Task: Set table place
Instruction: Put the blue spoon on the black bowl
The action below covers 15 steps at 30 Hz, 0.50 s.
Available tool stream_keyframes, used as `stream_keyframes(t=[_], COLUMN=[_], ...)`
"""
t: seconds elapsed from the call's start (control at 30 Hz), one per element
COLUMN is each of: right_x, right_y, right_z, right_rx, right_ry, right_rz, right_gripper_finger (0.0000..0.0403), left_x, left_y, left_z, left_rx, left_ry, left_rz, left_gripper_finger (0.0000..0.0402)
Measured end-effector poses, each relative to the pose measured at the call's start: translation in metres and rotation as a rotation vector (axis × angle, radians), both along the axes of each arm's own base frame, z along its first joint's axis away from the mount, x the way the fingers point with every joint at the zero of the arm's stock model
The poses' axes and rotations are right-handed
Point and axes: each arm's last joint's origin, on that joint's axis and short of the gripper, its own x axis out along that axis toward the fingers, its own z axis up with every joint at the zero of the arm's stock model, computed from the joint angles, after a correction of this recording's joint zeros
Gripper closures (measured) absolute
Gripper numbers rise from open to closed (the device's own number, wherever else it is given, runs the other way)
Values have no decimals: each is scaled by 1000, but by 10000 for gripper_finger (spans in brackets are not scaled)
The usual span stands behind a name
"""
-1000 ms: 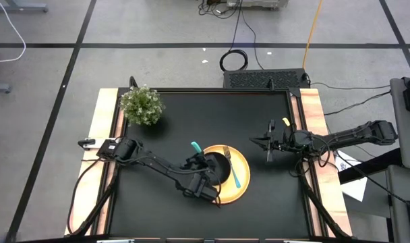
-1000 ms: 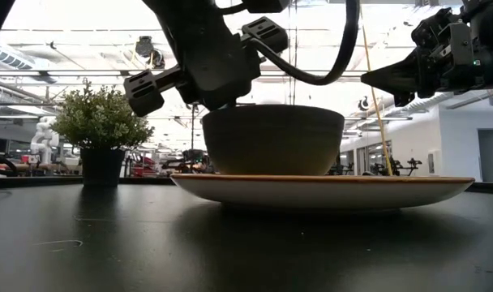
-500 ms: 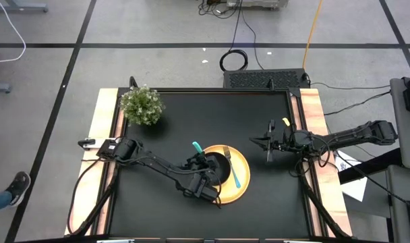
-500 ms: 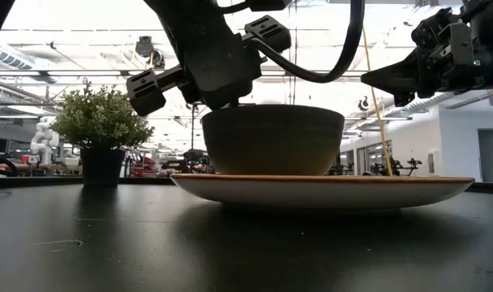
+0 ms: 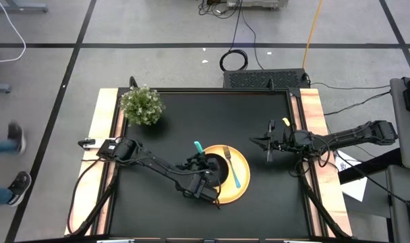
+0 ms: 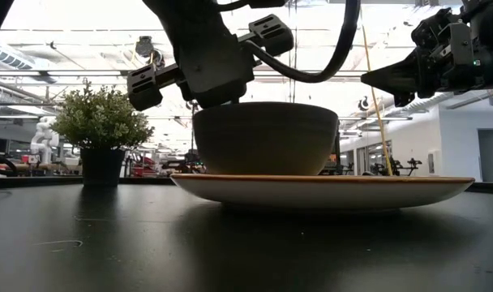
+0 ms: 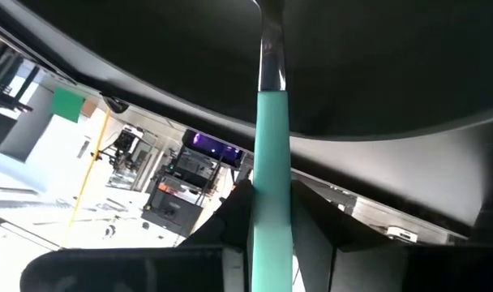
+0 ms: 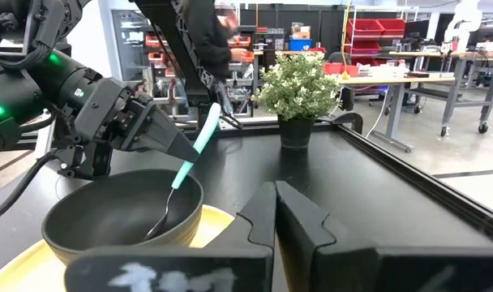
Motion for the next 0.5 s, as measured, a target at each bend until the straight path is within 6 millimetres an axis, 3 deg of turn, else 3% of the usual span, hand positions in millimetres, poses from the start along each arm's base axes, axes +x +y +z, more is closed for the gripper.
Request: stream_keyframes(t=[0.5], right_x=[0], right_y=[0], right_z=[0], right_rx=[1], right_ry=[0], right_rz=[0], right_gripper_finger=[403], left_x=[5], left_y=[-1], left_z=[0], left_rx=[26], left_ry=[2], left_rz=[-49], left_gripper_finger=[345])
